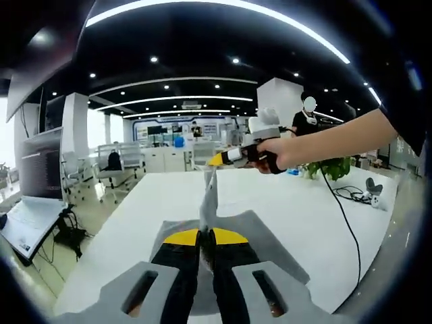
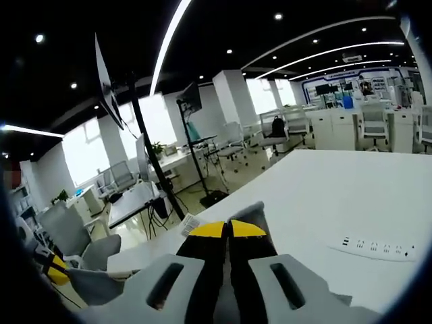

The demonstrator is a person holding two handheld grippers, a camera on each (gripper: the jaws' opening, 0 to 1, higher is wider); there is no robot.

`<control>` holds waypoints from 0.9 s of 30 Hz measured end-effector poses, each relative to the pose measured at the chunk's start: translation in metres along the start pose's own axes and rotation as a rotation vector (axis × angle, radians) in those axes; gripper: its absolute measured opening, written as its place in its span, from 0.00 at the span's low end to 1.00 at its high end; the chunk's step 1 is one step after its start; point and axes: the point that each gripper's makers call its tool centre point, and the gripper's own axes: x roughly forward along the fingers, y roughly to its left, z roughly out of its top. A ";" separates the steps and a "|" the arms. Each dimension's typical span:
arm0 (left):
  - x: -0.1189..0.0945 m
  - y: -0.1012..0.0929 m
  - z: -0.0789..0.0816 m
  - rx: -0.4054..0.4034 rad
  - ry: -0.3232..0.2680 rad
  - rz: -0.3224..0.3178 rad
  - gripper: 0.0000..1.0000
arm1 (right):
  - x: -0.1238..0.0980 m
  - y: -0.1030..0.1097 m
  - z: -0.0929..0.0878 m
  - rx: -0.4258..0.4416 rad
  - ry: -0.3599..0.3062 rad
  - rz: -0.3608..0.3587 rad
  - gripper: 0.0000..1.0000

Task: Fold the towel on the table until its edges align and the towel forms a compact rectangular stack.

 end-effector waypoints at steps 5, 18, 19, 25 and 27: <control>0.001 0.009 -0.010 -0.004 0.025 0.029 0.06 | 0.012 0.000 -0.013 0.006 0.020 0.000 0.00; 0.005 0.034 -0.055 -0.034 0.108 0.091 0.06 | 0.053 0.003 -0.053 -0.012 0.097 -0.012 0.00; 0.006 0.038 -0.060 -0.037 0.115 0.101 0.06 | 0.058 0.004 -0.058 -0.016 0.104 -0.014 0.00; 0.008 0.053 -0.085 -0.074 0.154 0.144 0.06 | 0.077 0.005 -0.078 -0.029 0.138 -0.027 0.00; 0.010 0.062 -0.097 -0.089 0.165 0.154 0.06 | 0.084 0.005 -0.084 -0.038 0.146 -0.029 0.00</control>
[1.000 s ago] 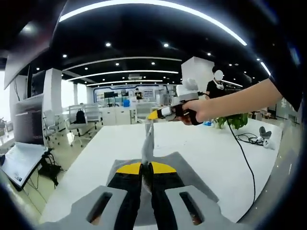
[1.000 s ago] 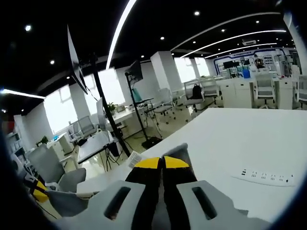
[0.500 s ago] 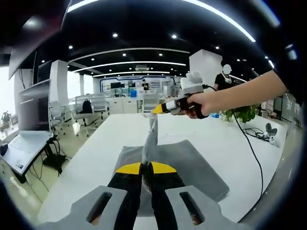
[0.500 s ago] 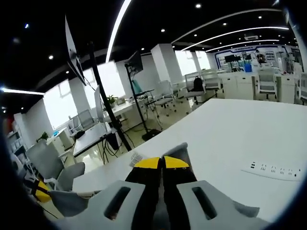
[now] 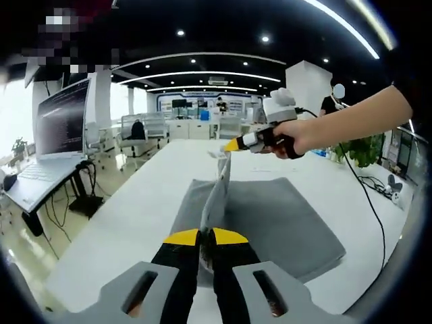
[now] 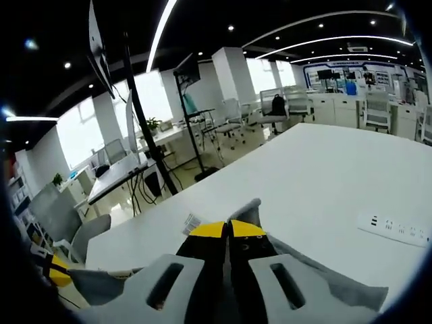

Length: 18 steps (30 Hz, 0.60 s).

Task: Fold the towel on the table until its edges align and the towel forms a compact rectangular stack.

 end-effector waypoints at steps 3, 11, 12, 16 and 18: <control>0.008 0.012 -0.015 -0.005 0.025 0.020 0.06 | 0.013 0.000 -0.009 -0.007 0.016 -0.002 0.00; 0.020 0.033 -0.041 -0.046 0.060 0.061 0.06 | 0.043 0.005 -0.024 -0.027 0.037 -0.015 0.00; 0.020 0.033 -0.042 -0.049 0.063 0.062 0.07 | 0.046 0.005 -0.025 -0.028 0.038 -0.020 0.00; 0.027 0.042 -0.061 -0.075 0.104 0.080 0.07 | 0.058 0.006 -0.032 -0.027 0.041 -0.037 0.00; 0.028 0.044 -0.066 -0.099 0.113 0.088 0.06 | 0.065 0.009 -0.036 -0.031 0.050 -0.029 0.00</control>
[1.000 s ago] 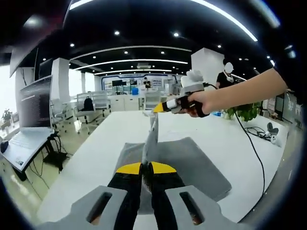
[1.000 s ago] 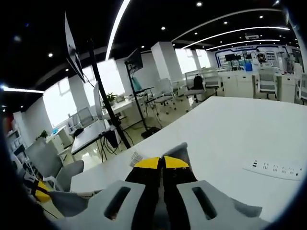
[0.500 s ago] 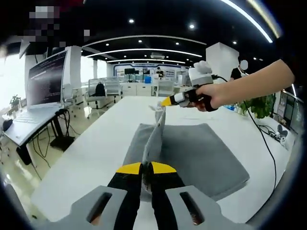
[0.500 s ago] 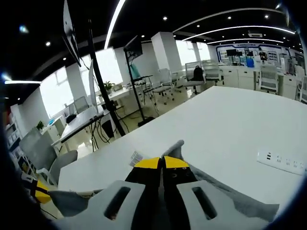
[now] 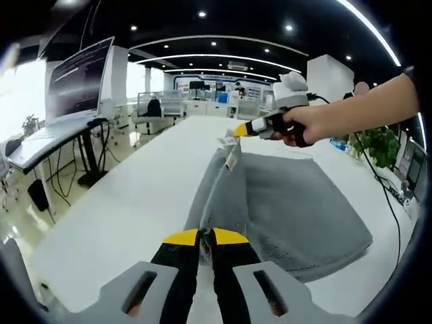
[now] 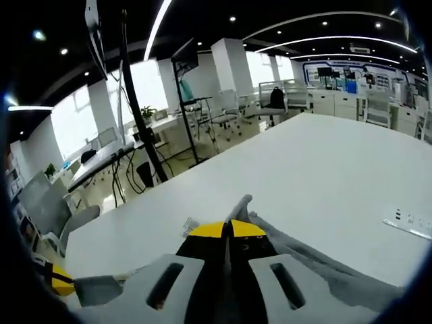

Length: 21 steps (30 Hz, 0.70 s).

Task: Fold the towel on the table until its edges align and the towel forms a compact rectangular stack.

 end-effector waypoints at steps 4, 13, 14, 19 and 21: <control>0.002 0.010 -0.010 -0.043 0.016 0.035 0.06 | 0.009 0.011 -0.004 -0.028 0.009 0.023 0.00; 0.003 0.024 -0.024 -0.111 0.044 0.085 0.04 | 0.033 0.013 -0.013 -0.019 0.008 0.052 0.00; 0.003 0.022 -0.024 -0.121 0.044 0.086 0.04 | 0.034 0.016 -0.011 -0.019 -0.004 0.067 0.00; 0.004 0.021 -0.020 -0.147 0.032 0.078 0.07 | 0.031 0.023 -0.008 -0.036 -0.017 0.101 0.01; 0.005 0.021 -0.018 -0.147 0.027 0.083 0.12 | 0.031 0.020 -0.006 -0.026 -0.031 0.099 0.05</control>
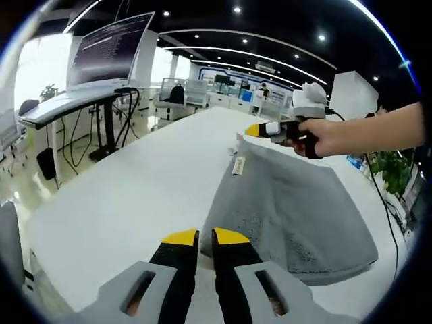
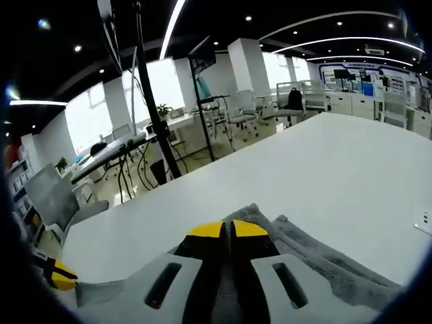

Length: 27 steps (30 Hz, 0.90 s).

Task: Fold the towel on the table until its edges align and the towel forms a compact rectangular stack.

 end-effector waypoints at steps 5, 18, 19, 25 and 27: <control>0.006 -0.005 -0.003 0.026 0.024 -0.005 0.15 | -0.004 -0.007 0.000 -0.006 0.006 -0.001 0.07; 0.008 -0.003 -0.008 0.177 0.097 0.047 0.07 | -0.054 -0.049 -0.022 0.011 0.044 -0.085 0.05; 0.007 -0.003 -0.006 0.171 0.091 0.049 0.07 | -0.058 -0.053 -0.023 0.009 0.046 -0.091 0.05; 0.007 -0.005 -0.008 0.160 0.095 0.040 0.07 | -0.076 -0.081 -0.033 -0.069 0.096 -0.128 0.06; 0.007 -0.005 -0.007 0.166 0.096 0.038 0.07 | -0.082 -0.090 -0.035 -0.060 0.099 -0.133 0.06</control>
